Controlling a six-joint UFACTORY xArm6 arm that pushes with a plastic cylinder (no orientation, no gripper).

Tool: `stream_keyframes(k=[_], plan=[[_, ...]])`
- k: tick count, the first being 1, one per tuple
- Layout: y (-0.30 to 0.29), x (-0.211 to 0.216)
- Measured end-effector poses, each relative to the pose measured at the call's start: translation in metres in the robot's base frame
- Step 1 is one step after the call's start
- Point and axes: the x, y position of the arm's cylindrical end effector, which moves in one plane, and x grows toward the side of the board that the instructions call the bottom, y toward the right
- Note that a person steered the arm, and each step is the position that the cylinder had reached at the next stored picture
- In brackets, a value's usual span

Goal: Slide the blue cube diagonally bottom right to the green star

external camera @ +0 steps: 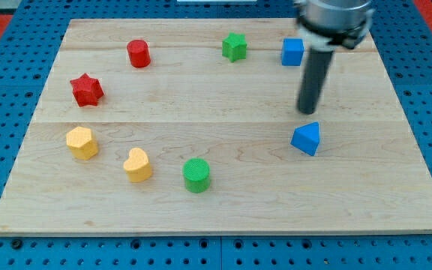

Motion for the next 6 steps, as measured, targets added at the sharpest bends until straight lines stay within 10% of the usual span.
stream_keyframes(k=[1,3,6], plan=[[0.058,-0.057],[-0.029,-0.153],[-0.022,-0.118]])
